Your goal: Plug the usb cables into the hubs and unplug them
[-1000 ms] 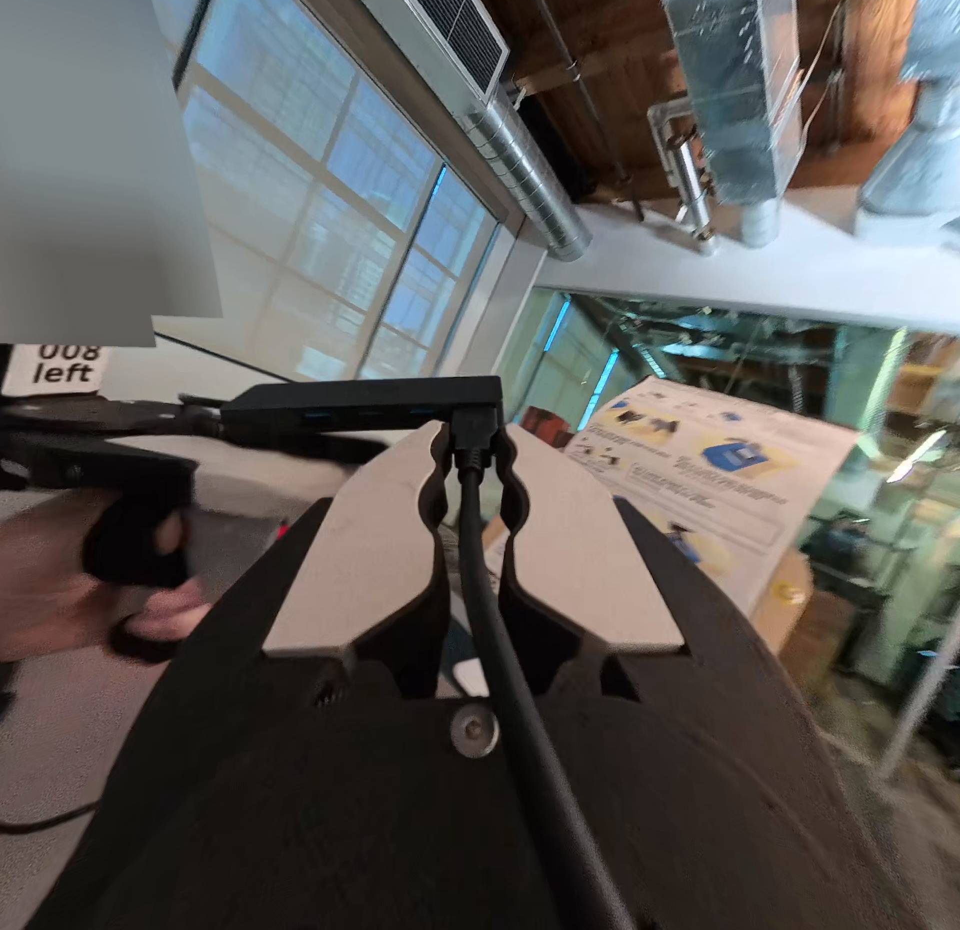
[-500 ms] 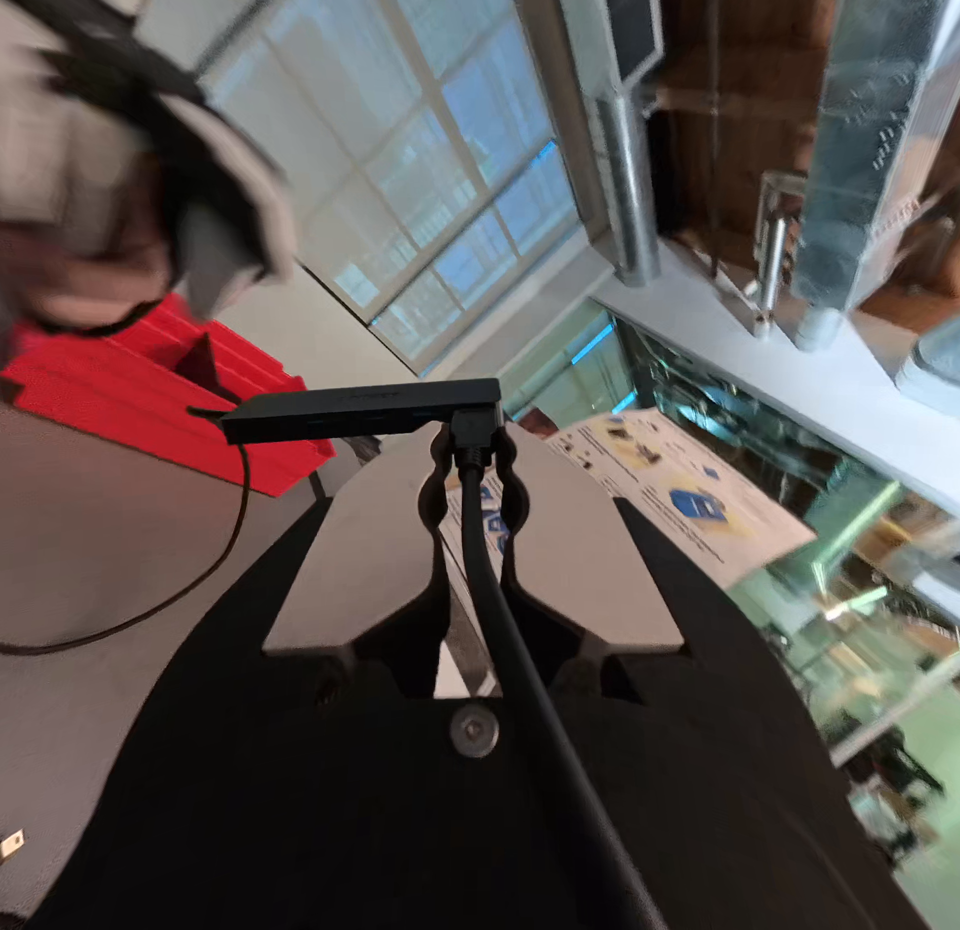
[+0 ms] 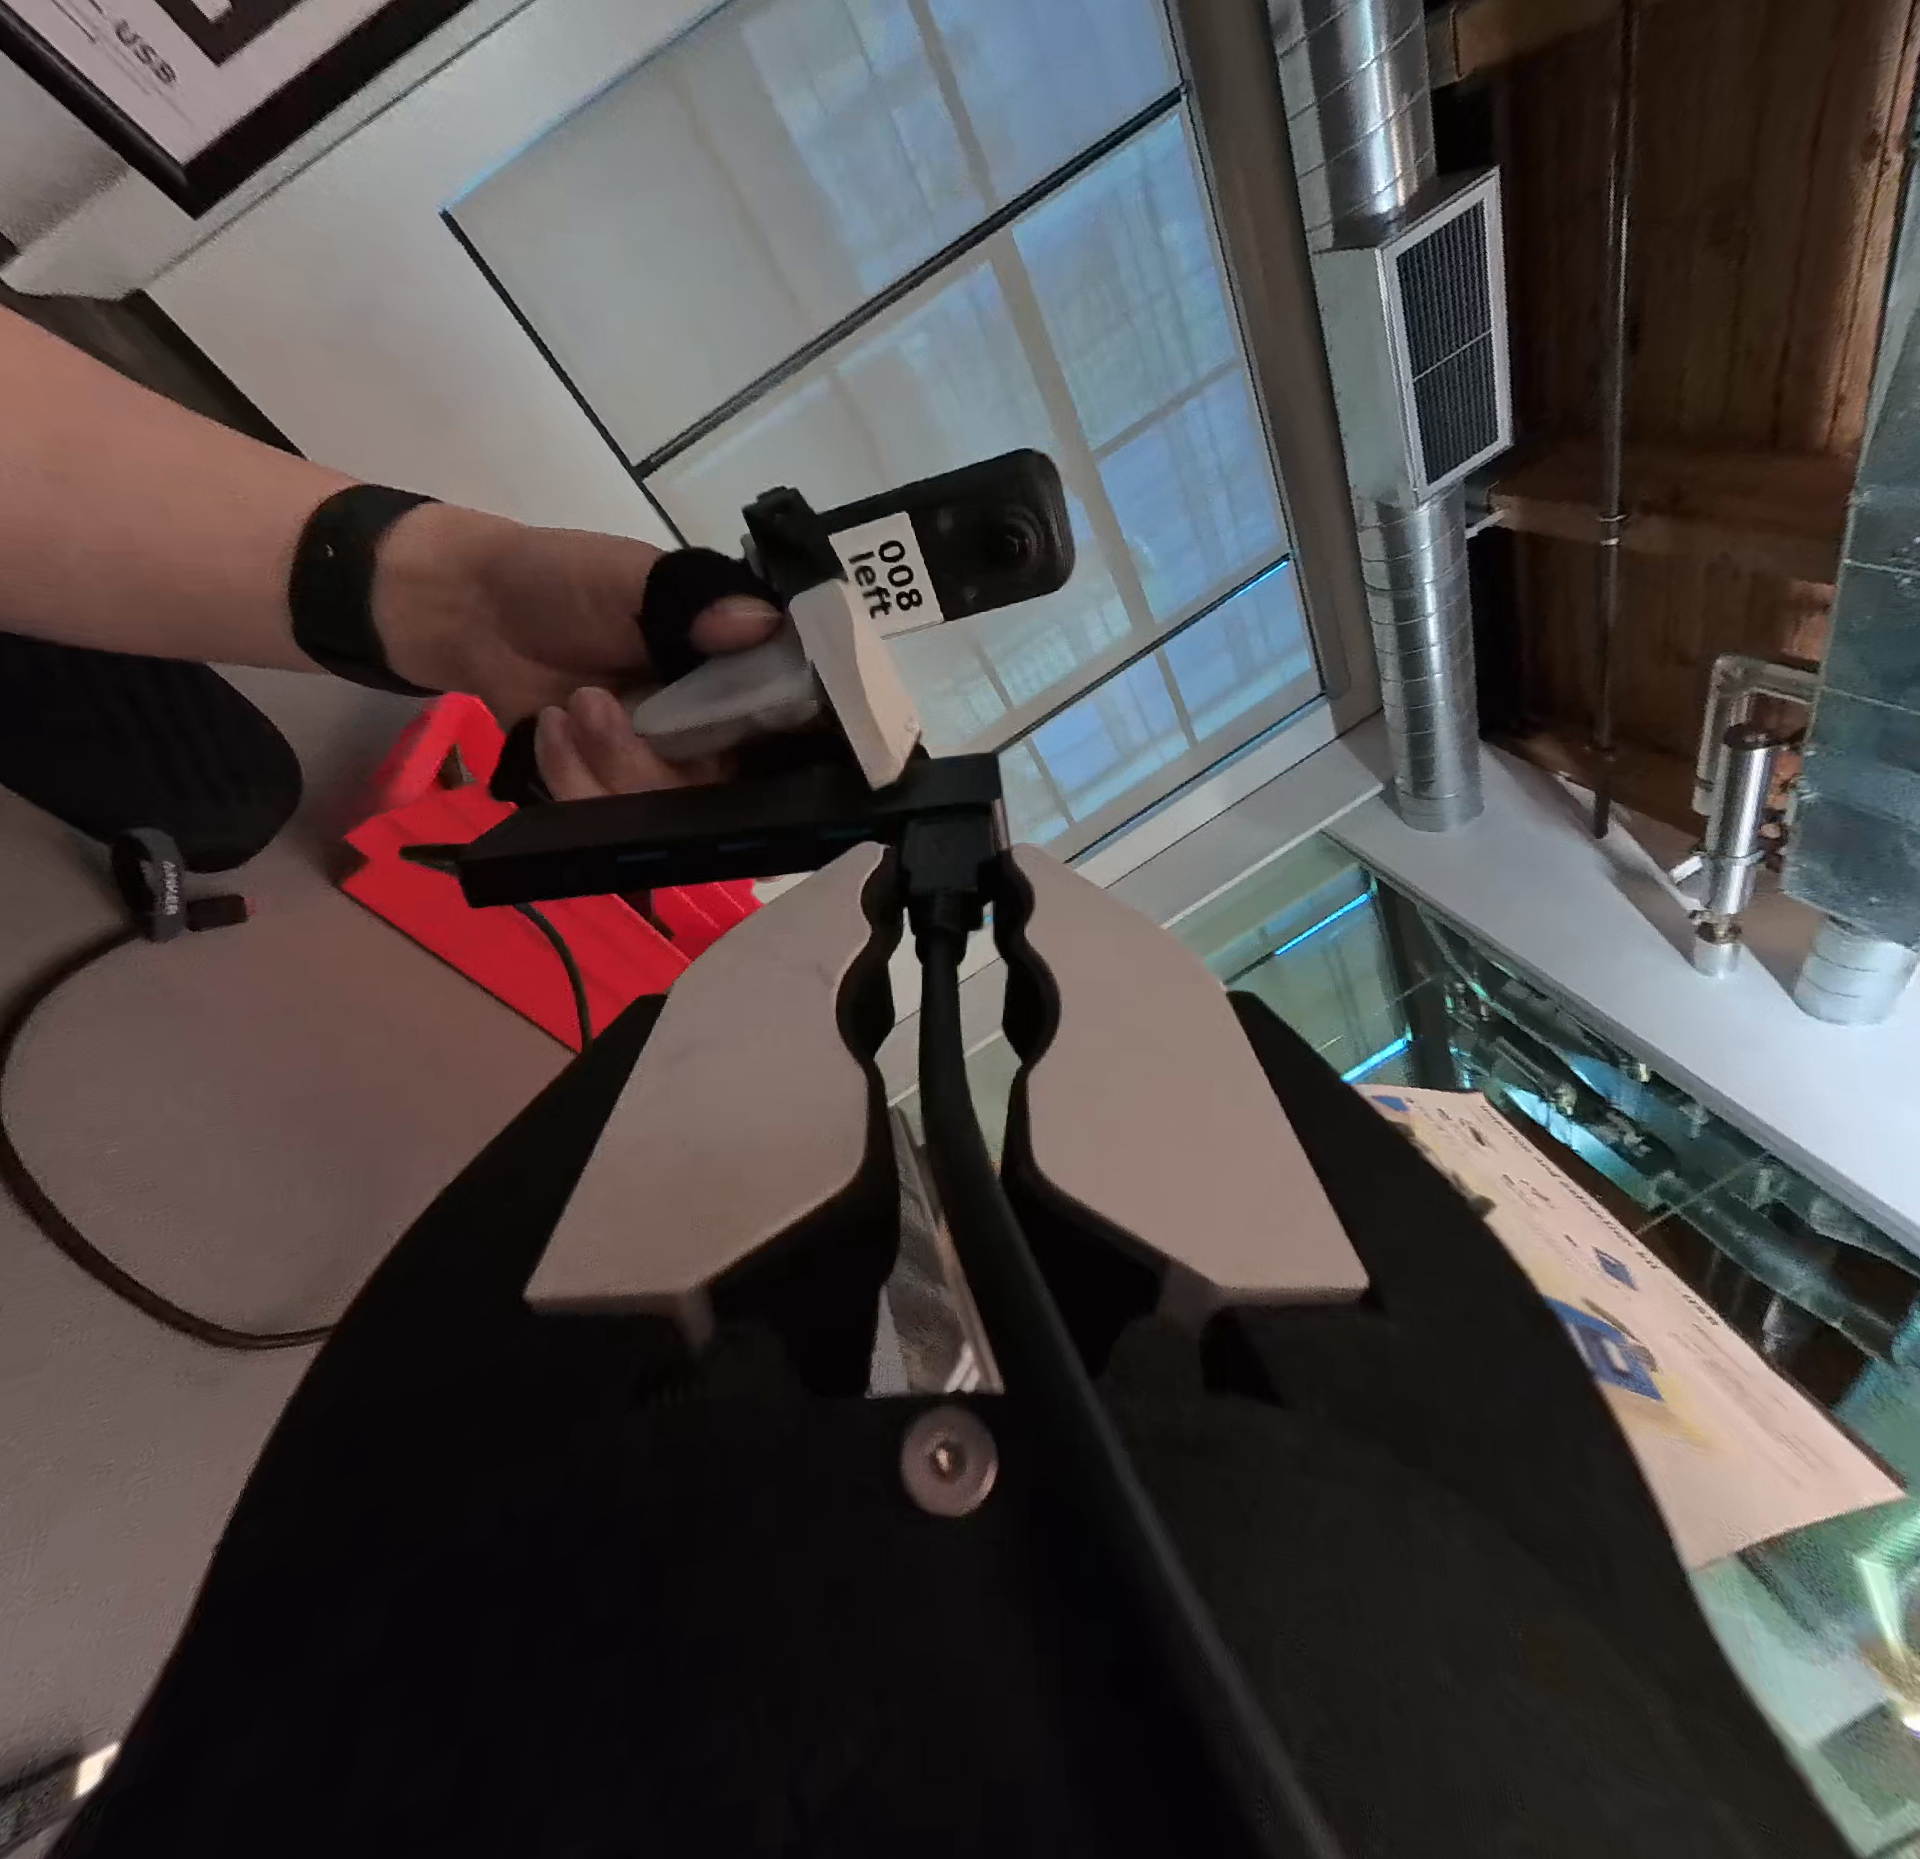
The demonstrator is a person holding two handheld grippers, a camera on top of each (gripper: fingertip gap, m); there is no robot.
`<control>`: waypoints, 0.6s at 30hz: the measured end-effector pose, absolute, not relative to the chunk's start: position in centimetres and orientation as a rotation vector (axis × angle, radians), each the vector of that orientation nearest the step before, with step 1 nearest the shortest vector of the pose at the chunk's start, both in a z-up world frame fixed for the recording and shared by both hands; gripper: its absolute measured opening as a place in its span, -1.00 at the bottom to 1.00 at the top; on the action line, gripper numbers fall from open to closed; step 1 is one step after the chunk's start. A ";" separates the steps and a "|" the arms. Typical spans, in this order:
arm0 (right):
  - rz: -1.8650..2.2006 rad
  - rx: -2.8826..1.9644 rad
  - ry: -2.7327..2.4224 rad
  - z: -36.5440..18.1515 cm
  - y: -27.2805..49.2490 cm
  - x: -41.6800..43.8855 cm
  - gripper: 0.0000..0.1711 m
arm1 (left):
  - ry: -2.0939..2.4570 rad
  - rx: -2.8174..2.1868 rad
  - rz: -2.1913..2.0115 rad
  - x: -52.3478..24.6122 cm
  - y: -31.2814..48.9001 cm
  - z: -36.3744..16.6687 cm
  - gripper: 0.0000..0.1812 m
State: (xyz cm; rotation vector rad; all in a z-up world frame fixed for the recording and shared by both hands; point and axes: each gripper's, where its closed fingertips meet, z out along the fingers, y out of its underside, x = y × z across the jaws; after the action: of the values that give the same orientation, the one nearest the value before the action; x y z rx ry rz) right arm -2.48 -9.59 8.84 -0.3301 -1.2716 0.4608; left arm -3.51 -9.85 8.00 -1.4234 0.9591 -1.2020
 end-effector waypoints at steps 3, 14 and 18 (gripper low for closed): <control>0.472 -0.335 -1.280 8.8 -9.6 -2.6 -0.80 | 0.959 -1.404 -1.231 -3.5 -9.9 8.0 -0.83; 0.451 -0.336 -1.244 9.5 -9.8 -2.3 -0.79 | 0.918 -1.405 -1.327 -3.3 -10.3 8.7 -0.88; 0.460 -0.348 -1.259 9.5 -10.1 -2.4 -0.80 | 0.934 -1.400 -1.371 -3.4 -10.6 8.7 -0.88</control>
State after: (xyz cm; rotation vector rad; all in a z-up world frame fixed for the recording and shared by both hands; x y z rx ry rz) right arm -2.40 -10.09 9.46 -0.3483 -1.2586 0.4599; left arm -3.42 -10.62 8.67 -1.3999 0.9343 -1.3712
